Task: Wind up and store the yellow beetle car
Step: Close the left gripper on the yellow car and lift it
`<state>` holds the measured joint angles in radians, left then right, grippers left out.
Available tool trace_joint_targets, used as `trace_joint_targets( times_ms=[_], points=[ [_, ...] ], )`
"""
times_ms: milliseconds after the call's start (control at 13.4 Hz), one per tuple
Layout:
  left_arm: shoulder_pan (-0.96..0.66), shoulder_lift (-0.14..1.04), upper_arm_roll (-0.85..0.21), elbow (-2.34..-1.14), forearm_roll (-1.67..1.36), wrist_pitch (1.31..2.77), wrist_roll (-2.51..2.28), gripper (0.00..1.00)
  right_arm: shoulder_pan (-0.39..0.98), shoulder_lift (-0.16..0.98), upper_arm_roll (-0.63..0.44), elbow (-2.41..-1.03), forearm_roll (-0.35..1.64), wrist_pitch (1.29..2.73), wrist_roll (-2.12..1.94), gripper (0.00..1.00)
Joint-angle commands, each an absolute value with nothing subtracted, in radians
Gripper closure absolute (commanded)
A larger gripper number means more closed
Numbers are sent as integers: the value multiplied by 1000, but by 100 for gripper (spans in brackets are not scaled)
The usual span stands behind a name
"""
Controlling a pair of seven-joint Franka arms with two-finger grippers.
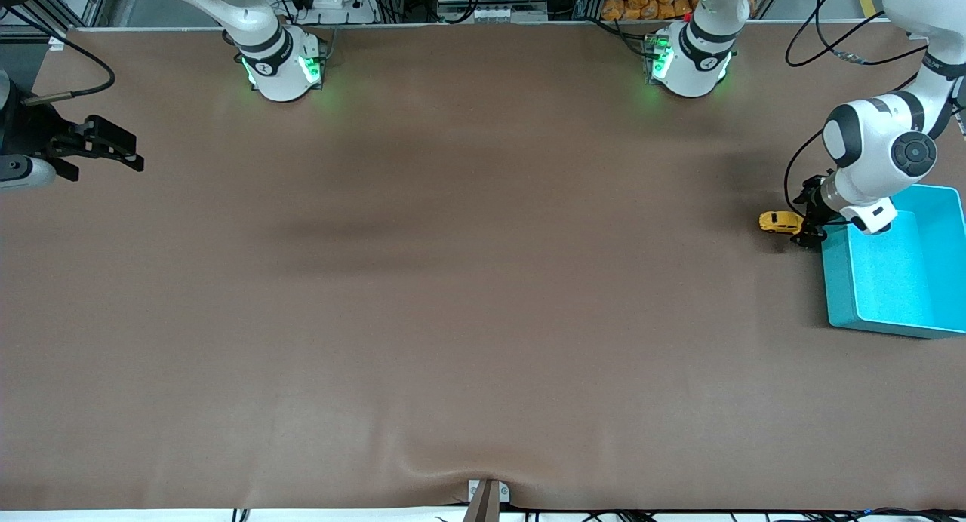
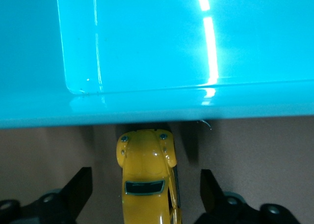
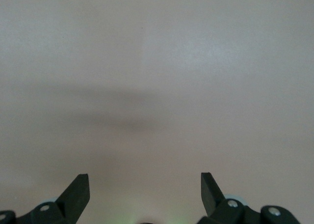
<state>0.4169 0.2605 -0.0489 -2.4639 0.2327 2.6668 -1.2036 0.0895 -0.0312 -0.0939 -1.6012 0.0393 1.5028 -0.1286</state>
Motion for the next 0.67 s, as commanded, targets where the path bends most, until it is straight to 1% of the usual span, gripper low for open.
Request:
trace_joint_targets(
  times_ms=[0, 74, 372, 447, 596],
  points=[
    [417, 252, -55, -2473, 256, 2677, -1223, 29, 106, -63, -98, -1637, 15, 1522, -110, 0],
    [416, 252, -57, -2473, 258, 2677, -1223, 40, 106, -63, -98, -1637, 15, 1522, -110, 0],
    [413, 241, -61, -2479, 258, 2669, -1227, 69, 106, -63, -98, -1637, 17, 1523, -109, 0],
    [411, 238, -64, -2479, 258, 2668, -1232, 72, 104, -63, -98, -1635, 17, 1523, -109, 0],
    [400, 229, -72, -2477, 256, 2663, -1235, 76, 104, -63, -98, -1634, 15, 1526, -109, 0]
  ],
)
